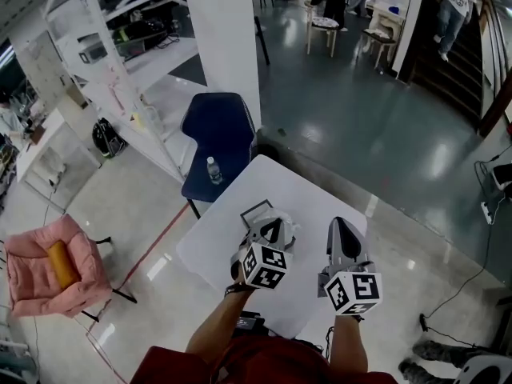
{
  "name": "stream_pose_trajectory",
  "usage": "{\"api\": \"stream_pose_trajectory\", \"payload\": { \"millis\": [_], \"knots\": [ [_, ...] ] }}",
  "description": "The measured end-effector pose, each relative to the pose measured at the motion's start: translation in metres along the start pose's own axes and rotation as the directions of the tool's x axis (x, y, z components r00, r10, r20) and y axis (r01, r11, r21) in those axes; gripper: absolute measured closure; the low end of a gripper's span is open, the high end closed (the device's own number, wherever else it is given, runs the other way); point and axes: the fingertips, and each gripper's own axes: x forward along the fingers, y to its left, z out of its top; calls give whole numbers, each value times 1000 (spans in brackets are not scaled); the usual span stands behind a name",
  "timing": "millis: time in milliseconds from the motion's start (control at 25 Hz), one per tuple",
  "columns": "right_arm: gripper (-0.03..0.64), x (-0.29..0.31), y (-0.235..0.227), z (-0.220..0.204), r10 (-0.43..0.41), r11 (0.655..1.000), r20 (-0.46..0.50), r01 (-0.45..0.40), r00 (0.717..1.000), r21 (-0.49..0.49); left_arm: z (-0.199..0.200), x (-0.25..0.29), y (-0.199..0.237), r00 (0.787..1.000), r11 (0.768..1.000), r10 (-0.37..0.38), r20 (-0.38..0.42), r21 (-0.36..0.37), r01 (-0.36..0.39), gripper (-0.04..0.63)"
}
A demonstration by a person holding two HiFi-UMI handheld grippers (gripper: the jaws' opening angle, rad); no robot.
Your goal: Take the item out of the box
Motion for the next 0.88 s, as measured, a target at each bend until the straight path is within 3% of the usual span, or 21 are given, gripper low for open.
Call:
{"api": "stream_pose_trajectory", "payload": {
  "millis": [280, 680, 880],
  "knots": [
    [617, -33, 7, 15, 27, 1000, 23, -26, 999, -17, 42, -57, -4, 979, 990, 109, 175, -113, -90, 592],
    [617, -91, 23, 35, 67, 996, 56, -64, 996, -55, 79, -149, -27, 907, 959, 245, 342, -220, -176, 592],
    [617, -118, 34, 47, 97, 994, 77, -92, 992, -64, 93, -189, -41, 868, 948, 293, 401, -239, -210, 592]
  ]
}}
